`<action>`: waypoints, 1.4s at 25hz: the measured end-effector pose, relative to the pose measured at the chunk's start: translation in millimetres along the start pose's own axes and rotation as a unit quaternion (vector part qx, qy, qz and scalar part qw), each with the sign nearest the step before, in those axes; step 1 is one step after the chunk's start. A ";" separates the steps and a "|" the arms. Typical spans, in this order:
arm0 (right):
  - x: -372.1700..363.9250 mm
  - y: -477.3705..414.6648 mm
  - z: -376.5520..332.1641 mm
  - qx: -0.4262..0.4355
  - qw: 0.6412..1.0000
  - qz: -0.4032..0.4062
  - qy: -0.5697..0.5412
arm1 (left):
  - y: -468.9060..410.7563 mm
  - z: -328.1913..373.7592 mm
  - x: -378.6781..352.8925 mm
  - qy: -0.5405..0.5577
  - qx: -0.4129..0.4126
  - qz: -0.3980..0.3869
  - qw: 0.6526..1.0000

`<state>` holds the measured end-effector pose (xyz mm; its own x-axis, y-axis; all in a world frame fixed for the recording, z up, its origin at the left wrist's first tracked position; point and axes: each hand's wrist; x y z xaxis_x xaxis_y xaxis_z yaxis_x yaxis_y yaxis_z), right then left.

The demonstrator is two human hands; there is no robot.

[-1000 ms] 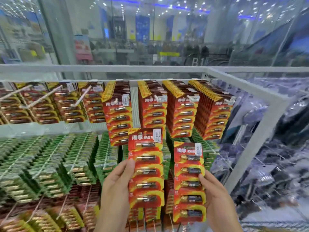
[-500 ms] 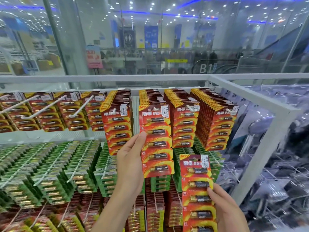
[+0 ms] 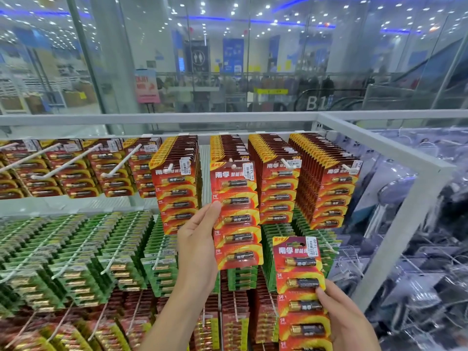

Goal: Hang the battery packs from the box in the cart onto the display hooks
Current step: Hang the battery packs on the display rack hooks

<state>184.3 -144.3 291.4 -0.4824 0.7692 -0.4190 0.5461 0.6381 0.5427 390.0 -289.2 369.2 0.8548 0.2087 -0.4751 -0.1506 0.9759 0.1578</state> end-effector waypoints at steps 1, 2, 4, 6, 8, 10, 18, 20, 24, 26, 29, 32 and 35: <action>-15.1 1.6 -1.8 0.003 0.997 -0.078 0.014 | -2.3 -1.6 -1.7 0.007 -0.002 0.003 1.000; -22.6 6.9 -3.0 -0.045 0.990 -0.123 0.043 | -7.0 -5.7 -2.3 -0.001 -0.013 0.011 1.000; -25.9 12.8 -9.0 -0.013 0.988 -0.130 0.078 | -12.4 -6.5 -7.5 -0.018 -0.030 0.020 0.999; -23.0 13.9 -10.5 -0.007 0.991 -0.123 0.060 | -20.7 -6.5 -12.3 -0.035 -0.034 0.038 0.998; -17.3 14.8 -13.1 0.003 0.992 -0.114 0.058 | -28.8 -5.4 -16.0 -0.051 -0.046 0.047 0.997; -18.7 18.9 -12.3 -0.012 0.992 -0.116 0.057 | -36.4 -6.5 -17.5 -0.067 -0.064 0.053 0.994; -6.7 19.4 -14.5 -0.011 0.990 -0.127 0.061 | -46.2 -18.6 -13.6 -0.117 -0.154 0.084 0.978; -5.4 19.1 -14.3 -0.020 0.989 -0.140 0.054 | -45.0 -22.3 -8.3 -0.134 -0.171 0.100 0.971; -2.5 14.4 -5.4 -0.037 0.986 -0.153 0.061 | -25.6 -30.7 18.2 -0.155 -0.196 0.126 0.960; -3.3 9.8 6.9 -0.036 0.987 -0.142 0.072 | -12.0 -39.5 41.4 -0.159 -0.192 0.135 0.959; -6.4 13.1 34.1 -0.043 0.989 -0.109 0.084 | 10.3 -49.2 84.9 -0.187 -0.165 0.169 0.954; -21.3 21.8 45.9 -0.071 0.985 -0.126 0.093 | 23.7 -42.9 122.7 -0.185 -0.130 0.197 0.954; -46.1 32.1 54.2 -0.065 0.982 -0.144 0.108 | 28.1 -26.1 158.9 -0.164 -0.094 0.217 0.958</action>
<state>261.1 -157.5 288.7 -0.7450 0.5242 -0.4126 0.2803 0.8072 0.5194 508.7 -227.0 275.5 0.7973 0.5958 -0.0971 -0.5871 0.8027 0.1049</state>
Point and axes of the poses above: each hand's wrist, its own y-axis away from the middle knuckle, its own x-axis out of the back of the hand, z = x × y, and after that the axes turned 15 degrees about z, right-handed
